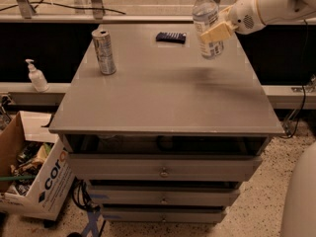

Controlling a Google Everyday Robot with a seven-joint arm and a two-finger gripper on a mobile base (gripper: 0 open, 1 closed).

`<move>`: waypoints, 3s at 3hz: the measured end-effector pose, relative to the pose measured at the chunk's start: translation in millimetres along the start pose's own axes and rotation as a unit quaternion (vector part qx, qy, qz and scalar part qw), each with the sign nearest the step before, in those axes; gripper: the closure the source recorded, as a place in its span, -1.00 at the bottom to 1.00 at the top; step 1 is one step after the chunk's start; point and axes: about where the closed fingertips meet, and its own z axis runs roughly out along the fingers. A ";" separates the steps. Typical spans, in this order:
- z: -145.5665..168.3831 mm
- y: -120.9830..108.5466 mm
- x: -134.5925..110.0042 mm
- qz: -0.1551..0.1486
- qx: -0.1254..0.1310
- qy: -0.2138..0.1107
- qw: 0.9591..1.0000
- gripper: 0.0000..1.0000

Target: Knock blue plastic bottle over

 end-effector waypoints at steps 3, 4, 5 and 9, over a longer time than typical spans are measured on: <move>17.3 30.2 71.6 -0.194 -0.033 0.258 0.946 1.00; 19.8 39.7 90.1 -0.234 -0.065 0.306 0.920 1.00; 26.6 56.2 105.0 -0.274 -0.115 0.334 0.894 1.00; 28.1 74.2 97.5 -0.266 -0.188 0.279 0.903 -0.76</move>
Offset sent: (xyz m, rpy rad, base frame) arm -0.0352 -0.0203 -0.0730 -0.7125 -0.0189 0.1736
